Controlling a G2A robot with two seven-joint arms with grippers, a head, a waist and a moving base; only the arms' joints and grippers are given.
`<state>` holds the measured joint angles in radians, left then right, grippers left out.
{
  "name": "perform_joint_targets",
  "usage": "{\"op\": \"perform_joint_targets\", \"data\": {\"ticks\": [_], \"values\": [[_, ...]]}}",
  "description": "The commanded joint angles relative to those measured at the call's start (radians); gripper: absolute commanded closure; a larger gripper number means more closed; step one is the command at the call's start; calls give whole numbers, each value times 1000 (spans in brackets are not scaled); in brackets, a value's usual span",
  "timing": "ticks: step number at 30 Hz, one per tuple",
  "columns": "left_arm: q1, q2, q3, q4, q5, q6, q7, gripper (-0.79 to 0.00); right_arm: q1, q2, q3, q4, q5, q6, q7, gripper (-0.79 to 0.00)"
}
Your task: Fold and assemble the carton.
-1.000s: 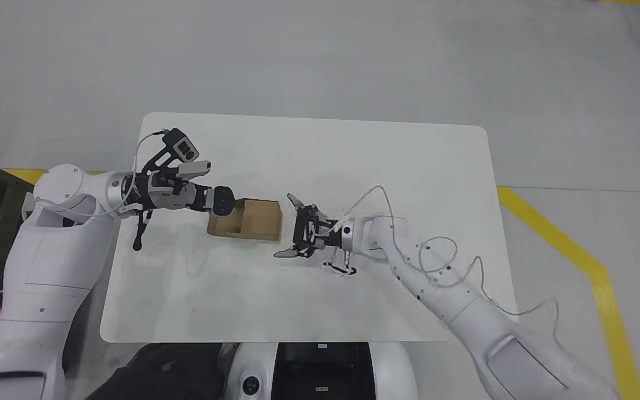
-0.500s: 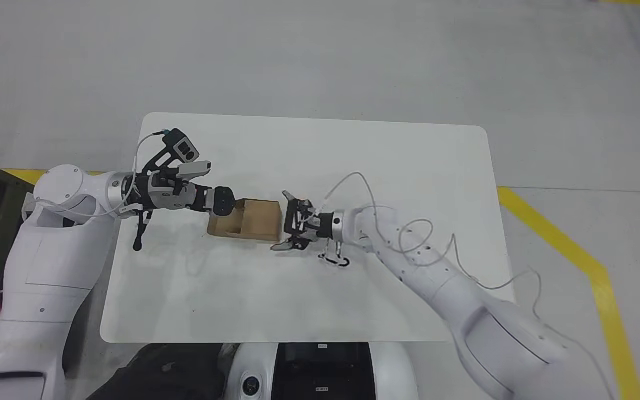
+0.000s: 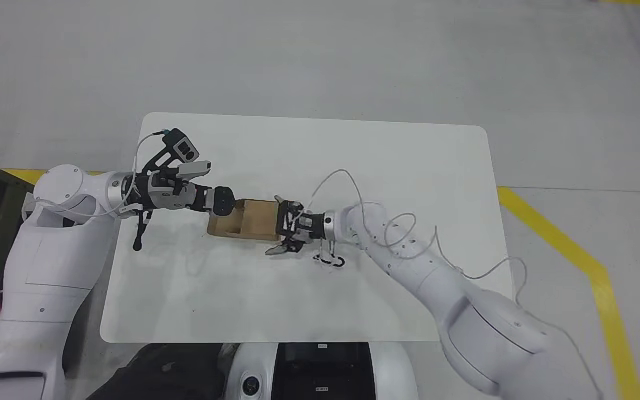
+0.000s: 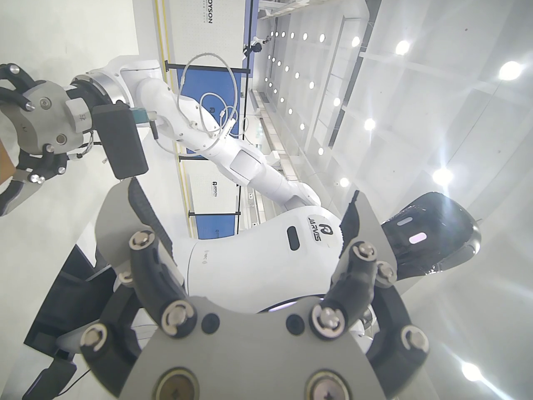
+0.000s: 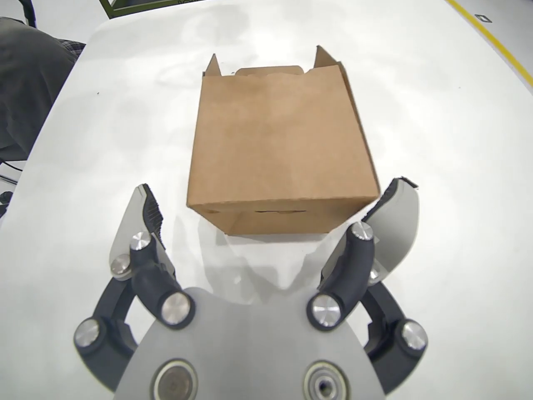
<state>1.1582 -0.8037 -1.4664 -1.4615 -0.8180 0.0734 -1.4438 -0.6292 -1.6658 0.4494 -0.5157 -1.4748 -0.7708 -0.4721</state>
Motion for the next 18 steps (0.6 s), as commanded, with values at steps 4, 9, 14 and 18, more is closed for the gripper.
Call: {"op": "perform_joint_targets", "data": {"ticks": [4, 9, 14, 18], "values": [[0, 0, 0, 0, 0, 0, 0, -785, 12, -19, -10, 30, -10, -8, -36, -474], [0, 0, 0, 0, 0, 0, 0, -785, 20, -32, -18, 54, -23, -10, -64, -329], [0, 0, 0, 0, 0, 0, 0, -785, 22, -43, -24, 75, -35, -10, -84, -326], [0, 0, 0, 0, 0, 0, 0, -785, 25, -47, -25, 80, -41, -17, -109, -320]]}}
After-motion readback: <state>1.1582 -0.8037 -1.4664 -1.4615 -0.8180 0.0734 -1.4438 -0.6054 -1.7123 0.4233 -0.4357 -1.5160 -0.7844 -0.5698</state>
